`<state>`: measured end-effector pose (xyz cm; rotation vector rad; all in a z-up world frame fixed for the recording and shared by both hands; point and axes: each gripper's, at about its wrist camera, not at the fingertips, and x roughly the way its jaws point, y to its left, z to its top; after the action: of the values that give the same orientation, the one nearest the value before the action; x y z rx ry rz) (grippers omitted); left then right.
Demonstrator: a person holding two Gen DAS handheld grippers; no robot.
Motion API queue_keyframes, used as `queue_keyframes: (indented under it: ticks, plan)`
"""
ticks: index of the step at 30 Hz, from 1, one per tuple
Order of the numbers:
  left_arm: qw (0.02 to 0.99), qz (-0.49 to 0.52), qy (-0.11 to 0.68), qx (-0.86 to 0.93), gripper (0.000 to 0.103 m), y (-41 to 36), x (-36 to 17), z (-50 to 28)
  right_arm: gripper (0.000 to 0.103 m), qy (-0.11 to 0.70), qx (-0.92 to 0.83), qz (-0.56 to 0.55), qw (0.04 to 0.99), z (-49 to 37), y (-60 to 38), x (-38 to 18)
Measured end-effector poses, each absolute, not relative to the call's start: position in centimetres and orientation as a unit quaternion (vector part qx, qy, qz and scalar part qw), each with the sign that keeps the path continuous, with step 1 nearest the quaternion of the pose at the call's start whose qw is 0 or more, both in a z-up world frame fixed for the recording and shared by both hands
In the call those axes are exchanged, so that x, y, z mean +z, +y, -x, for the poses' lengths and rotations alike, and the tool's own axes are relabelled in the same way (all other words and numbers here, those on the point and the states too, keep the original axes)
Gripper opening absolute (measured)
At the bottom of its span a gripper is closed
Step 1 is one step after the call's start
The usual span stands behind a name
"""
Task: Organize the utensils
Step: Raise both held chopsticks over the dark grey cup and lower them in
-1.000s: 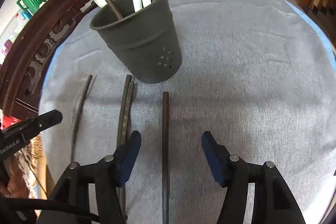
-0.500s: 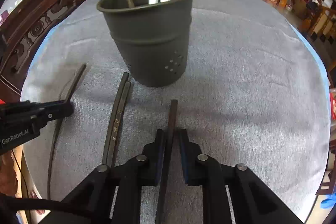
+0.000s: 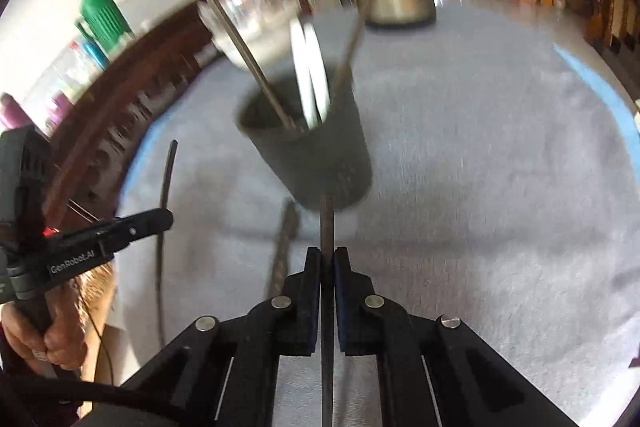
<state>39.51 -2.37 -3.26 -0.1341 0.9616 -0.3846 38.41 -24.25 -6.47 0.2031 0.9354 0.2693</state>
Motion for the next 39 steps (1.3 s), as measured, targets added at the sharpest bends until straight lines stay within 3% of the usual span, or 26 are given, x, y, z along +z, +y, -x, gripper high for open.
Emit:
queue_keyframes:
  ticks: [11,26,34,39]
  plan:
    - [0.913,0.064,0.337,-0.220,0.006,-3.1,5.0,-37.7,0.007,0.275,0.128,-0.148,0.941,-36.2,-24.9,2.4]
    - [0.936,0.038,0.267,-0.227,0.006,-5.9,11.6,-39.1,0.007,0.132,0.096,-0.175,0.971,-35.6,-26.3,11.0]
    - [0.951,0.045,0.217,-0.218,0.006,-6.8,12.4,-39.7,0.007,0.052,0.037,-0.146,0.987,-35.9,-25.5,12.0]
    - [0.953,0.053,0.211,-0.209,0.006,-7.4,11.2,-40.6,0.007,0.047,0.012,-0.141,0.989,-37.4,-25.1,10.6]
